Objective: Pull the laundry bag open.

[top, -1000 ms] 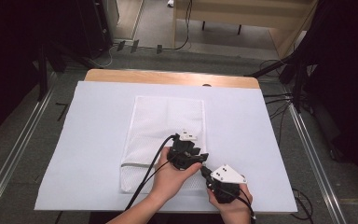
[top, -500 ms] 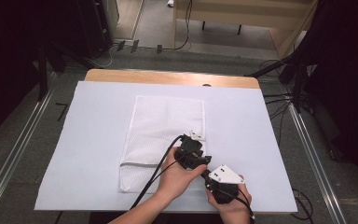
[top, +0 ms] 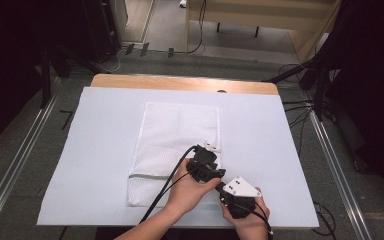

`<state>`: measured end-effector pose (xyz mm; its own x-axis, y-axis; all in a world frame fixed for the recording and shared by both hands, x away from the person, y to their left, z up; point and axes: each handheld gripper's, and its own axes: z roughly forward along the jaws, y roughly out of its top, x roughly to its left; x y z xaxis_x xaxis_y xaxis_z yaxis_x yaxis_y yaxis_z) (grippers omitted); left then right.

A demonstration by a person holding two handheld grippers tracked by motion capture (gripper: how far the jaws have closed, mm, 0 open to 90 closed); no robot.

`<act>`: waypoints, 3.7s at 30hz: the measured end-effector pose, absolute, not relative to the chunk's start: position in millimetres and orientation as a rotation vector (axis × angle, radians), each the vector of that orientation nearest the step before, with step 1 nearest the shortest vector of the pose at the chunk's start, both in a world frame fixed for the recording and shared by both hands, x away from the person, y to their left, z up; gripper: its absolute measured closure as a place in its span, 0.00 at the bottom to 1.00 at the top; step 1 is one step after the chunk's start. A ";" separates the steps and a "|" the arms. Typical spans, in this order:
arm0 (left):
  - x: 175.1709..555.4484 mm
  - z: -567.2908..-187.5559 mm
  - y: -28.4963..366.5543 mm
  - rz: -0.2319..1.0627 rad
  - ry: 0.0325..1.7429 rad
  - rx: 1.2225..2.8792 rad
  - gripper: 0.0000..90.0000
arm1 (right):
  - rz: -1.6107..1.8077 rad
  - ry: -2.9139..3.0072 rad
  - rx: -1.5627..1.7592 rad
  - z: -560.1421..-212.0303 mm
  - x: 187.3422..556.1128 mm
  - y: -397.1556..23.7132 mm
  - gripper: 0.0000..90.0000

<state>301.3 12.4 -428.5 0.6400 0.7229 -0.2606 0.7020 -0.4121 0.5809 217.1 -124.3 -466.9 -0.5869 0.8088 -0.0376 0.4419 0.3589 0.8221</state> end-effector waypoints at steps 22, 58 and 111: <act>303.7 -431.8 50.3 -0.095 1.139 2.117 0.84 | 1.120 2.181 1.101 -467.6 218.8 -125.9 1.00; 305.6 -448.6 75.6 -0.299 1.057 2.015 0.97 | 1.132 2.165 1.129 -465.2 220.1 -127.6 1.00; 294.5 -464.2 240.3 -0.028 1.266 1.947 0.98 | 1.129 2.065 1.113 -440.5 215.1 -132.3 1.00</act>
